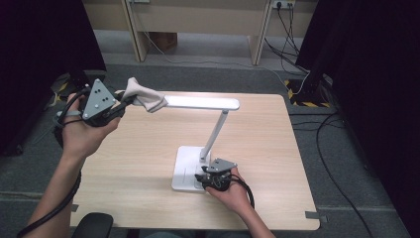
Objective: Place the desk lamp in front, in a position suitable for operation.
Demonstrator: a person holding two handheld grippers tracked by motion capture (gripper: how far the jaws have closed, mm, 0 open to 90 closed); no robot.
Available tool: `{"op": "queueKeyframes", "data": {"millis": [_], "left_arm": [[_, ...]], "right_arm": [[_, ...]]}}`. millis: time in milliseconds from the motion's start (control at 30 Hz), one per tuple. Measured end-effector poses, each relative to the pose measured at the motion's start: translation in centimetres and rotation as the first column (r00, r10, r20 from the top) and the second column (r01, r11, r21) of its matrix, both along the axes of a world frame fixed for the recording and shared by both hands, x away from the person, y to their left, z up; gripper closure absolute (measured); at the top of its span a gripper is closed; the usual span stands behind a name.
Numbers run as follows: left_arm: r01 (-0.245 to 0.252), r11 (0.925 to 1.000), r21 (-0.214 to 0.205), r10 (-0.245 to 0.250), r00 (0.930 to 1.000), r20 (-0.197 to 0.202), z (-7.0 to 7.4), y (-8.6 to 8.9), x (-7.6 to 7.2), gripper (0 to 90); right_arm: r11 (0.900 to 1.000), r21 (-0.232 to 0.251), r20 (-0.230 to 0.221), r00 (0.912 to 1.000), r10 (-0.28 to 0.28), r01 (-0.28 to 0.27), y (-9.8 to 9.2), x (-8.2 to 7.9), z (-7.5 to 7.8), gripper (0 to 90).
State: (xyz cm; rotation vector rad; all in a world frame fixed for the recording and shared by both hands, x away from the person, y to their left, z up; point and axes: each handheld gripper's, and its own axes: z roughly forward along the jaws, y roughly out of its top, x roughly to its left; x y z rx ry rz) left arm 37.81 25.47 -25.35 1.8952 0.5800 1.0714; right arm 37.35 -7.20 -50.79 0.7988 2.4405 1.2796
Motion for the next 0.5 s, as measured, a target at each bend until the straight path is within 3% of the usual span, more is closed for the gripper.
{"op": "queueKeyframes", "data": {"millis": [500], "left_arm": [[0.049, 0.9984, 0.029, -0.049, 0.9987, 0.010, 0.5, -2.0, -0.2, 80.9]], "right_arm": [[1.0000, -0.001, 0.001, 1.0000, 0.001, -0.001, 0.0, 0.0, 0.0, 58.0]]}}
